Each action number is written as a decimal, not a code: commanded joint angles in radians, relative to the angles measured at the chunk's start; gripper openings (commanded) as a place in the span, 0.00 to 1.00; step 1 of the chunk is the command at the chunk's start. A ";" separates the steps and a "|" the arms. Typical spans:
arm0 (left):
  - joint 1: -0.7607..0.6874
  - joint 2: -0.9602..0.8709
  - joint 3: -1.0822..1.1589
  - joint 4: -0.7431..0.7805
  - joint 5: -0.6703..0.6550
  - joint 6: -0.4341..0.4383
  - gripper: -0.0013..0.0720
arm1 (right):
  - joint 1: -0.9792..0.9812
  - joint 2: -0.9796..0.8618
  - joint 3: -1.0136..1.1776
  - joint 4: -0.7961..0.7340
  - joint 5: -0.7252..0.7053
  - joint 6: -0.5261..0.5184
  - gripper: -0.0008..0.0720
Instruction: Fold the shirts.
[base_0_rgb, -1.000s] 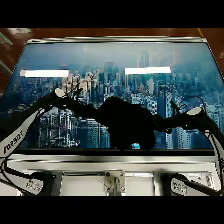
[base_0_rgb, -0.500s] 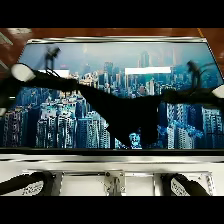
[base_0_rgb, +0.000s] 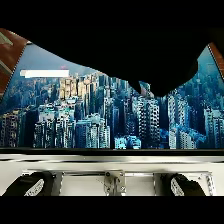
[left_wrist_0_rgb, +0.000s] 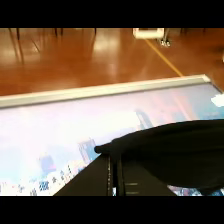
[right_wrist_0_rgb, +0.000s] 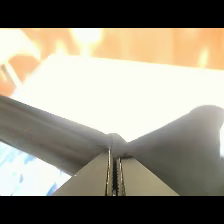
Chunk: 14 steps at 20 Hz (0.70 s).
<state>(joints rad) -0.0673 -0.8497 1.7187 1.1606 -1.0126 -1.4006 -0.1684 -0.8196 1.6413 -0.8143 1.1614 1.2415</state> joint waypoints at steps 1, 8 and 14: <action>0.019 0.048 0.016 0.026 -0.062 0.002 0.07 | 0.000 0.028 0.073 -0.020 0.027 0.034 0.09; 0.019 0.030 -0.228 0.153 -0.282 0.002 0.07 | 0.012 -0.148 0.047 -0.087 0.457 0.037 0.09; 0.018 0.027 -0.587 0.138 -0.242 -0.022 0.07 | 0.198 -0.406 -0.257 -0.170 0.234 -0.044 0.09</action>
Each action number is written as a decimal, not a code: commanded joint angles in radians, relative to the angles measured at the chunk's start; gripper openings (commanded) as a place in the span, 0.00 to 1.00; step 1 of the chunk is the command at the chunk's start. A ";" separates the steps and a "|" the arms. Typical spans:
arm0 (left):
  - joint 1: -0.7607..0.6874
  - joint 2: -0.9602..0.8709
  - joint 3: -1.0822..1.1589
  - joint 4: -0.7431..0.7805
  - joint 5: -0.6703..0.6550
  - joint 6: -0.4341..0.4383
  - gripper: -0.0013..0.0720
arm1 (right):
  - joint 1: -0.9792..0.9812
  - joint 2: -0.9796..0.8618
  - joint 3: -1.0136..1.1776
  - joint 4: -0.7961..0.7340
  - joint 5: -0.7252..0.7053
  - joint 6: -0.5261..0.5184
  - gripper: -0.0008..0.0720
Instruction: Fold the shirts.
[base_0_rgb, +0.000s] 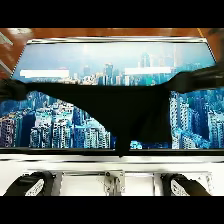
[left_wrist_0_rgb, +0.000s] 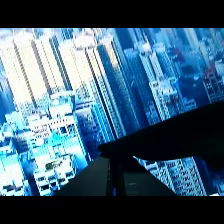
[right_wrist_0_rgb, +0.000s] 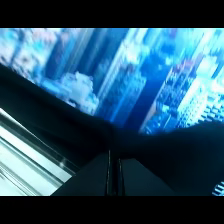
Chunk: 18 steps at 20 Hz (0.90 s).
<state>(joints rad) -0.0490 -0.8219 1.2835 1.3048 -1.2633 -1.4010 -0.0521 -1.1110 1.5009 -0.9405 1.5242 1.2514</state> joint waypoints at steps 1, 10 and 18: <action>0.000 -0.001 -0.198 -0.011 0.010 -0.029 0.07 | 0.111 -0.180 -0.133 -0.063 -0.239 -0.064 0.09; -0.002 -0.001 -0.468 -0.092 0.195 -0.036 0.07 | 0.149 -0.542 -0.133 0.050 -0.669 0.204 0.11; -0.002 -0.030 -0.483 -0.138 0.312 -0.104 0.07 | -0.016 -0.357 -0.087 -0.119 -0.092 0.137 0.93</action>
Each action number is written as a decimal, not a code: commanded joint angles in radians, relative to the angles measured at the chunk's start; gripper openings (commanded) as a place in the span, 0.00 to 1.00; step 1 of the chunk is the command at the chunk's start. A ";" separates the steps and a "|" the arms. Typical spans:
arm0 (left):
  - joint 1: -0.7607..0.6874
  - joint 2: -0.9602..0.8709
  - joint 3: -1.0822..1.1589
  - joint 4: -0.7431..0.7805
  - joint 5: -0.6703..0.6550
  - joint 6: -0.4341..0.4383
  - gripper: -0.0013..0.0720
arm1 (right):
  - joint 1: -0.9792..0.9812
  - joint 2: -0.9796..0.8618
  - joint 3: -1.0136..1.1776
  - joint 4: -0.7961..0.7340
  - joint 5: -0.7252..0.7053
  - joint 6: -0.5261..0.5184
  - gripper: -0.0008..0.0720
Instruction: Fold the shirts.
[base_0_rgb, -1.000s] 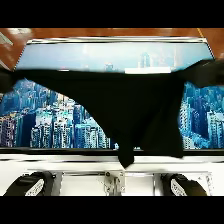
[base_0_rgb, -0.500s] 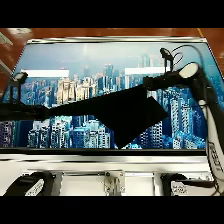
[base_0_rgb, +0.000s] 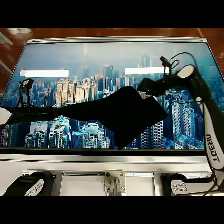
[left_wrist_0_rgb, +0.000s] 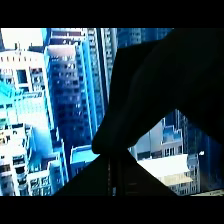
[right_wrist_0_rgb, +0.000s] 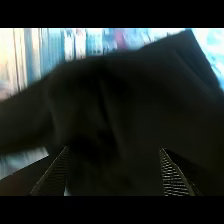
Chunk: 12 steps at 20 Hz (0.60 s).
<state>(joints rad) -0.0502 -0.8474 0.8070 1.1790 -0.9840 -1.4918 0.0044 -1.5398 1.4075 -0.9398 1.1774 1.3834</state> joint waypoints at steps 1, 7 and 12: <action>0.000 -0.004 -0.006 -0.013 0.033 -0.013 0.07 | -0.105 0.103 -0.033 -0.150 0.297 0.021 0.90; 0.000 -0.004 -0.006 -0.013 0.031 -0.013 0.07 | -0.144 0.225 -0.623 -0.025 0.082 0.043 0.90; 0.000 -0.004 -0.006 -0.013 0.031 -0.013 0.07 | -0.003 0.225 -0.753 0.038 -0.186 0.109 0.90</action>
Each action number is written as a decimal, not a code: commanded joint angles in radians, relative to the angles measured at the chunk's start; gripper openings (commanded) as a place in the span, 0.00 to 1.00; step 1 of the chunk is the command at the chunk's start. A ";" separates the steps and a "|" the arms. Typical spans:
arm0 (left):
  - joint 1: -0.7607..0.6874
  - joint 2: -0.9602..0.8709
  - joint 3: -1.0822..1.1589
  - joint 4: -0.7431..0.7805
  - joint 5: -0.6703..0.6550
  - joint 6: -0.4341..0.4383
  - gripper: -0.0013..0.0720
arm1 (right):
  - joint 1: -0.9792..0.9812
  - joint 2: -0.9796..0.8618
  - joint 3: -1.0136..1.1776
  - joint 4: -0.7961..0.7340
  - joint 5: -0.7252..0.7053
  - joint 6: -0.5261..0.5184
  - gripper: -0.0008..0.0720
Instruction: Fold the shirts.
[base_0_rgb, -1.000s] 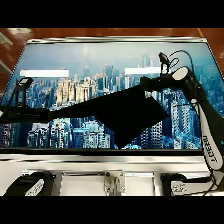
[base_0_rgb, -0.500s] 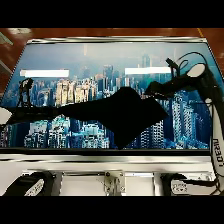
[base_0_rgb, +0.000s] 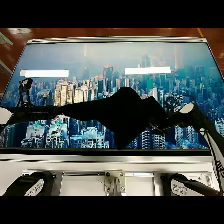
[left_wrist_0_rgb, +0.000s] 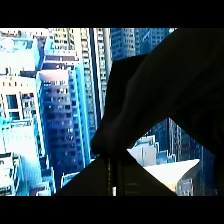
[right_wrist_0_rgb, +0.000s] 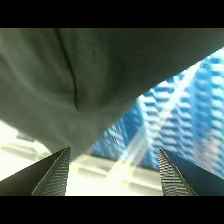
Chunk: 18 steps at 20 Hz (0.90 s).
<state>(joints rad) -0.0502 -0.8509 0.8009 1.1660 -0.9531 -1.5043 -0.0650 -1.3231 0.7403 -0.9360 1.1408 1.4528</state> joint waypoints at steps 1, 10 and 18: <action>0.000 -0.001 0.000 0.000 0.000 0.000 0.07 | 0.096 0.002 -0.086 0.033 -0.176 0.060 0.90; 0.000 -0.001 0.000 0.000 0.012 0.000 0.07 | 0.180 -0.053 -0.084 0.160 -0.333 0.092 0.18; 0.011 0.047 0.259 0.024 0.017 0.083 0.07 | 0.180 0.303 0.274 -0.002 -0.066 -0.232 0.09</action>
<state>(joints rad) -0.0456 -0.8307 0.9291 1.1767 -0.9333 -1.4540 0.1139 -1.1790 0.8524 -0.8303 0.9852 1.3201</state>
